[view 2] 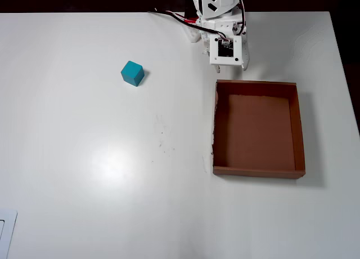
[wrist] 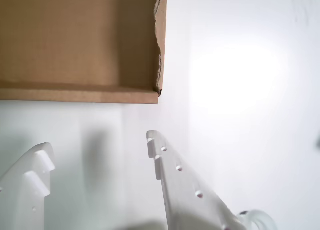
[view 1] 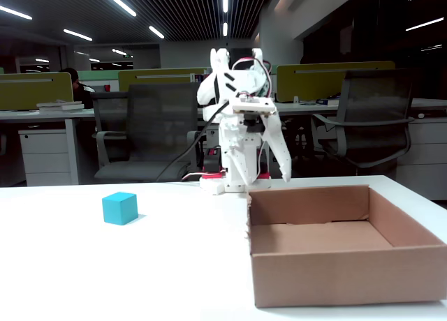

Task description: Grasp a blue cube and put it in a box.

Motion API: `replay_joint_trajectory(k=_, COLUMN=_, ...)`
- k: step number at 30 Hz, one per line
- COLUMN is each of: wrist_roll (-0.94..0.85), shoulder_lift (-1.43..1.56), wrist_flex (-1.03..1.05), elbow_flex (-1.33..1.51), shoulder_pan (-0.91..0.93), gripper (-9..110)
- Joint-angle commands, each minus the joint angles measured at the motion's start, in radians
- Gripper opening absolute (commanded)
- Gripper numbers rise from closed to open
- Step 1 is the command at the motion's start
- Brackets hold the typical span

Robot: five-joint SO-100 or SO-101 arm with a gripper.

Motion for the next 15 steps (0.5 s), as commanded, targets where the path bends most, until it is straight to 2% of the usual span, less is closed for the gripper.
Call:
replay_joint_trajectory(k=1, wrist_roll=-0.006, shoulder_lift=-0.166, wrist_flex=0.035, elbow_flex=-0.281, shoulder_pan=0.114, gripper=27)
replay_joint_trajectory(k=10, wrist_roll=-0.026, shoulder_lift=-0.431, wrist_flex=0.107, elbow_flex=-0.574, shoulder_pan=0.391, gripper=30)
replay_joint_trajectory(k=15, wrist_roll=-0.133, shoulder_lift=-0.492, wrist_flex=0.126, elbow_flex=-0.629, shoulder_pan=0.568, gripper=31)
